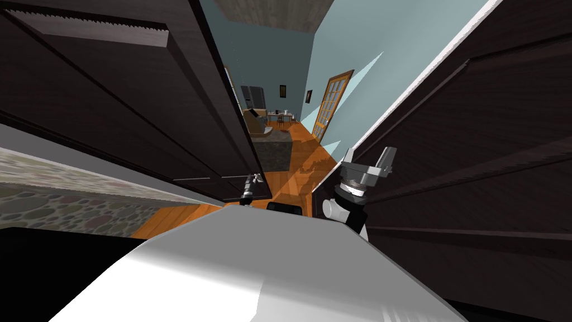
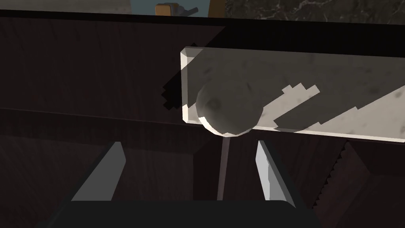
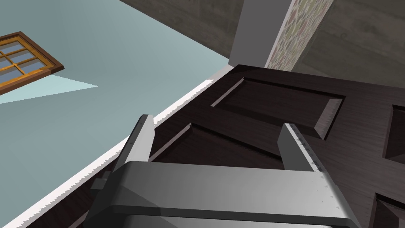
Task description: Pull the door open
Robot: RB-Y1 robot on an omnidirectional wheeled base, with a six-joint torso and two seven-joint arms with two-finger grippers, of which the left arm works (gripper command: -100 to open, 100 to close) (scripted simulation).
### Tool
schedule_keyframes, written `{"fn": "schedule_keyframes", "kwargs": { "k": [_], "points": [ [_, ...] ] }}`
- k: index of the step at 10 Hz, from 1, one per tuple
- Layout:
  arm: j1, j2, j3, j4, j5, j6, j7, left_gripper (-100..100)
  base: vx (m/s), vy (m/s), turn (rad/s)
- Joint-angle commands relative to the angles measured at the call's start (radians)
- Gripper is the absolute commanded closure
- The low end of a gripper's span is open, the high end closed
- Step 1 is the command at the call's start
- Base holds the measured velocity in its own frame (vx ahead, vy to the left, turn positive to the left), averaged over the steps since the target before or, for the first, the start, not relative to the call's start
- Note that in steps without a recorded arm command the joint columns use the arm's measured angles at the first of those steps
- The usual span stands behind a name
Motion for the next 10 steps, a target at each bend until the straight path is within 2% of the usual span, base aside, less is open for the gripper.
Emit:
{"fn": "schedule_keyframes", "kwargs": {
  "k": [1, 3, 5, 7, 8, 9, 10],
  "points": [
    [0.025, -0.007, -0.001, 0.008, -0.001, -0.037, 0.000, -100, 0.003, 0.000, -0.030],
    [0.047, -0.009, -0.001, 0.034, -0.002, -0.078, 0.000, -100, 0.045, -0.027, -0.016],
    [0.063, -0.008, -0.001, 0.056, -0.004, -0.108, -0.001, -100, 0.145, -0.043, -0.021],
    [0.072, -0.005, -0.001, 0.070, -0.006, -0.123, -0.002, -100, 0.172, -0.044, -0.006],
    [0.078, -0.007, -0.002, 0.065, -0.005, -0.120, -0.001, -100, 0.053, -0.017, 0.054],
    [0.078, -0.007, -0.002, 0.065, -0.005, -0.120, -0.001, 100, -0.029, -0.007, -0.024],
    [0.078, -0.007, -0.002, 0.065, -0.005, -0.120, -0.001, 100, -0.027, 0.005, -0.028]
  ]
}}
